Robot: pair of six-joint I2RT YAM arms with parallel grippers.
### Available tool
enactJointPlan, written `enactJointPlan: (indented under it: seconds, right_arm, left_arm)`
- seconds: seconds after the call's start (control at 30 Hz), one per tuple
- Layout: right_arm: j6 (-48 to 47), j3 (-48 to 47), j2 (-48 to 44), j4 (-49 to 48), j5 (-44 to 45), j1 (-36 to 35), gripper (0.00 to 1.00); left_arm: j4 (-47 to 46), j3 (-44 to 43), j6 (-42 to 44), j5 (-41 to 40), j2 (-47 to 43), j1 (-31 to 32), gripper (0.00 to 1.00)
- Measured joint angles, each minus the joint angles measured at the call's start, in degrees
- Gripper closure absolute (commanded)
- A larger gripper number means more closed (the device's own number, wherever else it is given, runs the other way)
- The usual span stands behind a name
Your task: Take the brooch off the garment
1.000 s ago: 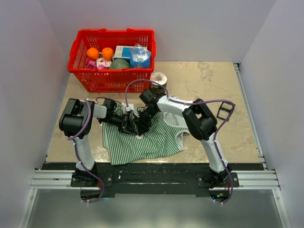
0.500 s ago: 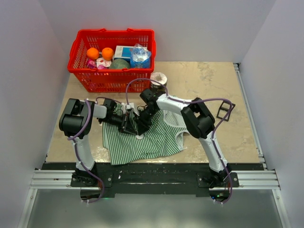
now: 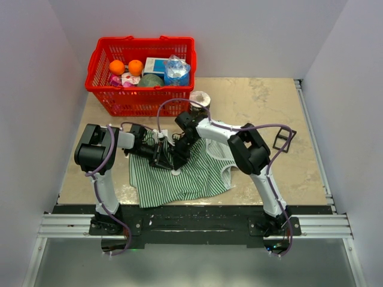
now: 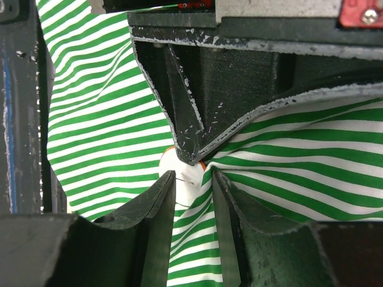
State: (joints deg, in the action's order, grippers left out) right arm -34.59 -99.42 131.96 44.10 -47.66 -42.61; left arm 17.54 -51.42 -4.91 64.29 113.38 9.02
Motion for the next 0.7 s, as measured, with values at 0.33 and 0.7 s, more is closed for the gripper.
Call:
enactJointPlan:
  seconds: [0.33, 0.7]
  right_arm:
    - [0.33, 0.5, -1.27, -0.42, 5.01, -1.68, 0.65]
    - [2.32, -5.03, 2.27, 5.27, 2.56, -0.96, 0.6]
  left_arm:
    - [0.09, -0.02, 0.0, -0.02, 0.0, 0.0, 1.0]
    - [0.59, -0.48, 0.07, -0.15, 0.0, 0.0, 1.0]
